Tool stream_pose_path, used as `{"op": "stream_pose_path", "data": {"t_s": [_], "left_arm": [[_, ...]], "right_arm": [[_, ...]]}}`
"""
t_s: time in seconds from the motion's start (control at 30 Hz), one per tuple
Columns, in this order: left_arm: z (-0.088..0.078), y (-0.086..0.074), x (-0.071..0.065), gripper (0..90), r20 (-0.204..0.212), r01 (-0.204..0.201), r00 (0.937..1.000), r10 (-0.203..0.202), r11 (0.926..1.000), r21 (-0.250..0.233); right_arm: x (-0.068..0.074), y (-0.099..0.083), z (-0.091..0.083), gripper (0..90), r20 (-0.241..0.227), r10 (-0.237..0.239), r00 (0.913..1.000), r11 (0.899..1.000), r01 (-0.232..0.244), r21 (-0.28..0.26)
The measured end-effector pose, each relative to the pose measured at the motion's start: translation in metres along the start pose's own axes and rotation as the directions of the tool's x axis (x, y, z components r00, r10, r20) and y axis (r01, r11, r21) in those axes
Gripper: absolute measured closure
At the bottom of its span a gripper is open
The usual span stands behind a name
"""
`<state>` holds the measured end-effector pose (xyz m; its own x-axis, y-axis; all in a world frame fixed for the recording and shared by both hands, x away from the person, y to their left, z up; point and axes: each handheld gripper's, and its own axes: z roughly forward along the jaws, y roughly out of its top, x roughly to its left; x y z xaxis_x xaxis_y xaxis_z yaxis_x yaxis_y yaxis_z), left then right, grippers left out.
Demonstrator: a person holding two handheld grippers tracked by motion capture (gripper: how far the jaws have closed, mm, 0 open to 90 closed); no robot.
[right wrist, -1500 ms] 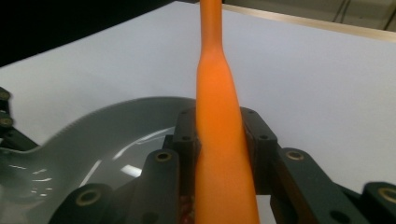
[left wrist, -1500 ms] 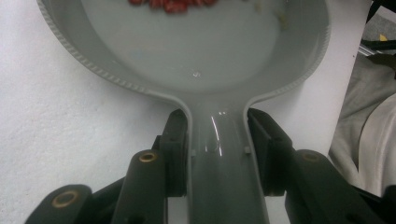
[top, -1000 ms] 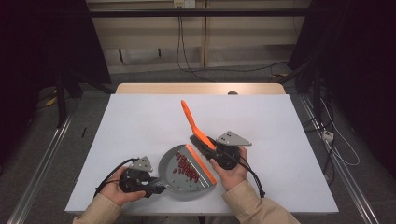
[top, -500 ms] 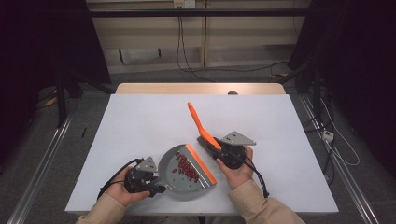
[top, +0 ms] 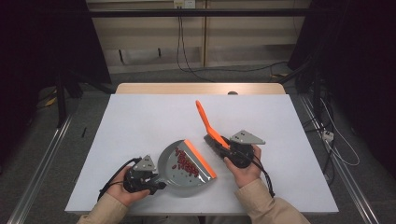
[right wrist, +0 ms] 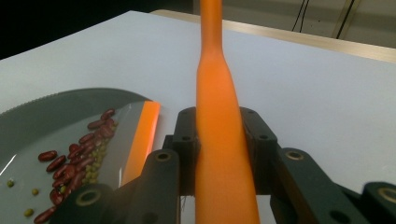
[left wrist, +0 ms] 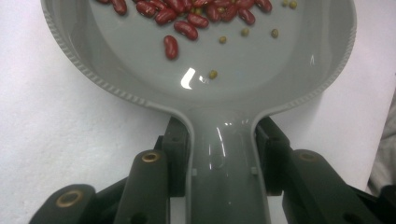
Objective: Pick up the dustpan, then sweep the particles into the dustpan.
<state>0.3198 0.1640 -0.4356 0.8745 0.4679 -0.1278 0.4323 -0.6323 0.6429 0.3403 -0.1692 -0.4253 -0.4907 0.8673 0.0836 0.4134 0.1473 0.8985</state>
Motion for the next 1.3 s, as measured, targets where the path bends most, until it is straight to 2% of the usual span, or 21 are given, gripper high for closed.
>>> {"op": "stream_pose_path", "data": {"t_s": [0.1, 0.3, 0.77, 1.3], "left_arm": [[-0.001, -0.001, 0.001, 63.6, -0.019, 0.012, 0.9998, -0.012, 0.9998, -0.017], [-0.004, 0.0, 0.003, 63.6, -0.027, 0.025, 0.9993, -0.026, 0.999, -0.037], [-0.01, 0.001, 0.006, 63.6, -0.043, 0.026, 0.9987, -0.028, 0.9984, -0.05], [-0.017, -0.001, 0.013, 63.6, -0.079, 0.055, 0.995, -0.061, 0.9953, -0.08]], "right_arm": [[-0.001, 0.0, -0.001, 71.2, 0.0, 0.005, 1.0, 1.0, -0.005, -0.004], [-0.002, 0.0, -0.001, 71.1, 0.0, 0.006, 1.0, 1.0, -0.006, 0.001], [-0.004, 0.0, -0.002, 71.2, -0.003, 0.006, 1.0, 1.0, -0.006, -0.001], [-0.009, 0.001, -0.006, 71.1, -0.005, 0.012, 0.9999, 1.0, -0.012, -0.004]]}}
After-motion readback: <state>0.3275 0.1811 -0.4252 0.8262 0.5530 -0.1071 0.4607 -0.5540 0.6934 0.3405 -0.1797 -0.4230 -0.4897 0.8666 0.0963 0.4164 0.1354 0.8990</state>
